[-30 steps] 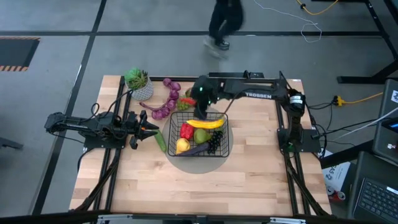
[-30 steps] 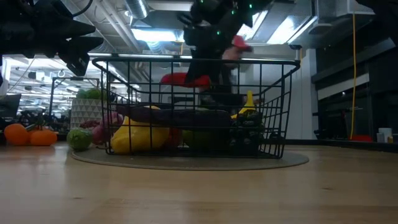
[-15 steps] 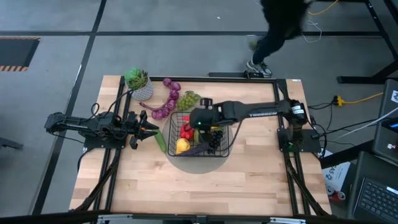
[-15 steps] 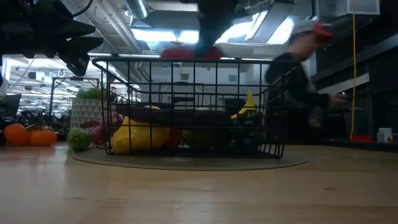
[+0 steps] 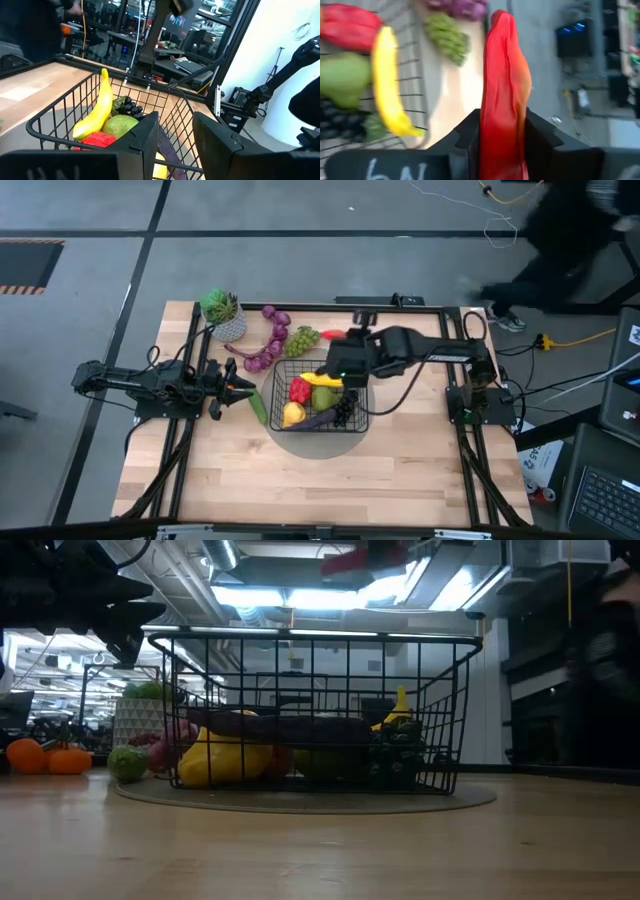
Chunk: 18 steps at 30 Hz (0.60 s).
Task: Build produce basket
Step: Put the red chili pepper into the black wire basket
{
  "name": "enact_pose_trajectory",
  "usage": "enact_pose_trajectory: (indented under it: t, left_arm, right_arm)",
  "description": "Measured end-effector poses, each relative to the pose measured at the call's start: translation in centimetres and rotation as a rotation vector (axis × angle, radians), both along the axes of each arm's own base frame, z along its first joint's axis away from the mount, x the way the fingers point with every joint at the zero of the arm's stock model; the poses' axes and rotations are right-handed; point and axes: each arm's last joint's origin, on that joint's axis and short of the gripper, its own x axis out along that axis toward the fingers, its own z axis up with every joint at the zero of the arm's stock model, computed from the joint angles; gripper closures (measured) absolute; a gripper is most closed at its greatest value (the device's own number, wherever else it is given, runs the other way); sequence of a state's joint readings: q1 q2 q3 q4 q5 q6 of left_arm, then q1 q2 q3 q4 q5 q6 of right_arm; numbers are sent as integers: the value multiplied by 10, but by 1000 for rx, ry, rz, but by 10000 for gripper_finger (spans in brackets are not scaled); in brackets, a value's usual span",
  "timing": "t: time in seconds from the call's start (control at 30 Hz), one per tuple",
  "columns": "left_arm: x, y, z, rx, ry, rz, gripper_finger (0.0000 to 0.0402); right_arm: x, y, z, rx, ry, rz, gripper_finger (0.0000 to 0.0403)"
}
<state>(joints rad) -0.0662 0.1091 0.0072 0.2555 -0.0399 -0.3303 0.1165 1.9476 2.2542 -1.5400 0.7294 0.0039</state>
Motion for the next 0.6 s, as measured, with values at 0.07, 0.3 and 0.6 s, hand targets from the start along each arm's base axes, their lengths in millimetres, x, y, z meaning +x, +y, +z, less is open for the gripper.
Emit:
enact_pose_trajectory:
  t: [0.07,0.3,0.6]
  left_arm:
    - [0,0,0,0,4,0,286]
    - [0,0,-1,1,9,0,286]
    - [0,0,-1,1,10,0,286]
  right_arm:
    - [-6,-3,10,-29,-32,-39,299]
    - [-31,-4,40,144,-53,117,299]
    - [-83,-27,83,437,-216,234,299]
